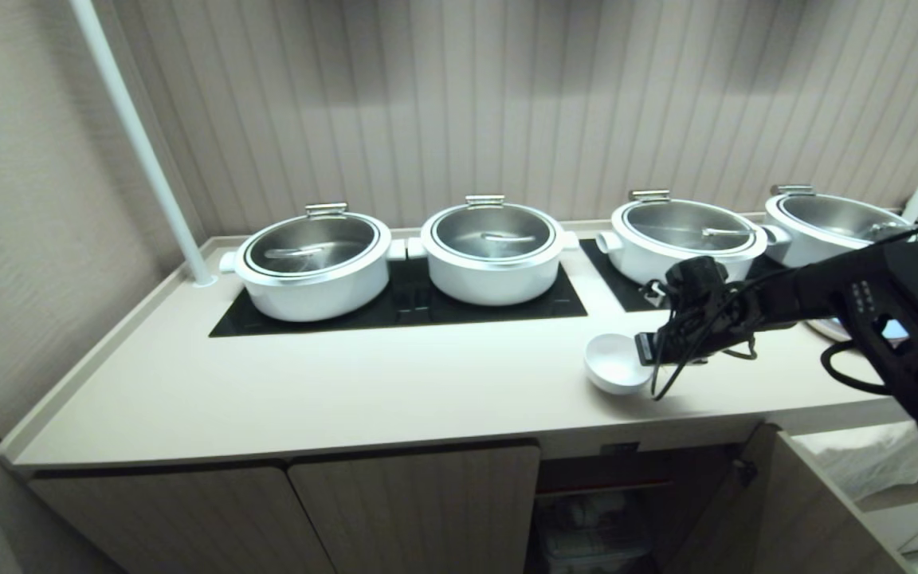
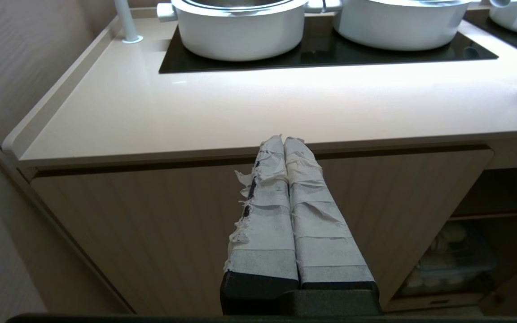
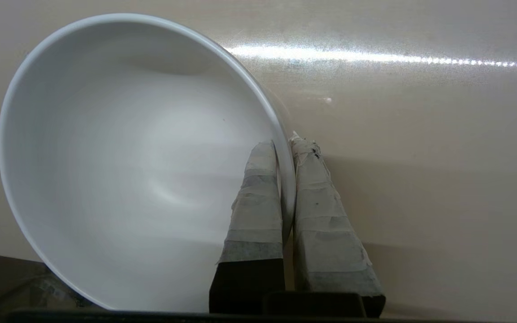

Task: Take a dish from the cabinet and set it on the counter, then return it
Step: Pick up the bowl from the table

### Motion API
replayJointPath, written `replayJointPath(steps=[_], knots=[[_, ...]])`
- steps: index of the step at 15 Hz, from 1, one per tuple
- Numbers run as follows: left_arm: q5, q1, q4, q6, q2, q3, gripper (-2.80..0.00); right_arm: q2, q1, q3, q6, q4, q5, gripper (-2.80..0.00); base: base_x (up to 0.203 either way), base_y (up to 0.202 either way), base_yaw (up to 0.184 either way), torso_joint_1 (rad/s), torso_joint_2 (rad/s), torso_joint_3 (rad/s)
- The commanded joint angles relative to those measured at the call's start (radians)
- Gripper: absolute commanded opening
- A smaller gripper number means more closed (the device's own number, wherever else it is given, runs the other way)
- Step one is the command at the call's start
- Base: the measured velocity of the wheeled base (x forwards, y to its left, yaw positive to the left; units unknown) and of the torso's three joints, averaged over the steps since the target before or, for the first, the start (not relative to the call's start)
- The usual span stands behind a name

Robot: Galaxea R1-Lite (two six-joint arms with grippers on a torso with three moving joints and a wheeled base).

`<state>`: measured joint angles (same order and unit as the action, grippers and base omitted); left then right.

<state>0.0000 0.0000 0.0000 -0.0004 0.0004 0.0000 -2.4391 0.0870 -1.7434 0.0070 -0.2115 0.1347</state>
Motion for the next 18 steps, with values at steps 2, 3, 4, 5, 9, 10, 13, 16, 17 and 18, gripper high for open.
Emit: replayJointPath(steps=[2, 3, 4, 5, 9, 10, 13, 16, 17, 18], knots=[[0.0, 0.0, 0.0, -0.001, 0.0, 0.0, -2.8, 0.002, 0.002, 0.001, -0.001, -0.002, 0.0, -2.8, 0.0, 0.0, 0.0, 0.0, 0.0, 0.0], [0.0, 0.0, 0.0, -0.001, 0.0, 0.0, -2.8, 0.002, 0.002, 0.001, -0.001, -0.003, 0.0, -2.8, 0.0, 0.0, 0.0, 0.0, 0.0, 0.0], [0.0, 0.001, 0.0, 0.0, 0.0, 0.0, -2.8, 0.003, 0.002, 0.002, -0.001, -0.002, 0.0, -2.8, 0.0, 0.0, 0.0, 0.0, 0.0, 0.0], [0.0, 0.0, 0.0, 0.0, 0.0, 0.0, -2.8, 0.005, 0.001, 0.004, 0.0, -0.003, 0.0, -2.8, 0.0, 0.0, 0.0, 0.0, 0.0, 0.0], [0.0, 0.0, 0.0, -0.001, 0.0, 0.0, -2.8, 0.015, 0.0, 0.007, 0.001, -0.003, 0.0, -2.8, 0.0, 0.0, 0.0, 0.0, 0.0, 0.0], [0.001, 0.0, 0.0, -0.001, 0.0, 0.0, -2.8, 0.017, 0.002, 0.008, 0.001, -0.005, 0.0, -2.8, 0.0, 0.0, 0.0, 0.0, 0.0, 0.0], [0.0, 0.0, 0.0, -0.001, 0.0, 0.0, -2.8, 0.026, 0.002, 0.007, 0.032, -0.003, 0.0, -2.8, 0.0, 0.0, 0.0, 0.0, 0.0, 0.0], [0.002, 0.0, 0.0, -0.001, 0.0, 0.0, -2.8, 0.038, 0.003, 0.01, 0.038, -0.005, 0.0, -2.8, 0.0, 0.0, 0.0, 0.0, 0.0, 0.0], [0.0, 0.0, 0.0, -0.001, 0.0, 0.0, -2.8, 0.043, 0.004, 0.009, 0.048, -0.004, -0.001, -2.8, 0.0, 0.0, 0.0, 0.0, 0.0, 0.0], [0.0, 0.0, 0.0, -0.001, 0.0, 0.0, -2.8, 0.046, 0.005, 0.007, 0.066, -0.003, -0.001, -2.8, 0.0, 0.0, 0.0, 0.0, 0.0, 0.0]])
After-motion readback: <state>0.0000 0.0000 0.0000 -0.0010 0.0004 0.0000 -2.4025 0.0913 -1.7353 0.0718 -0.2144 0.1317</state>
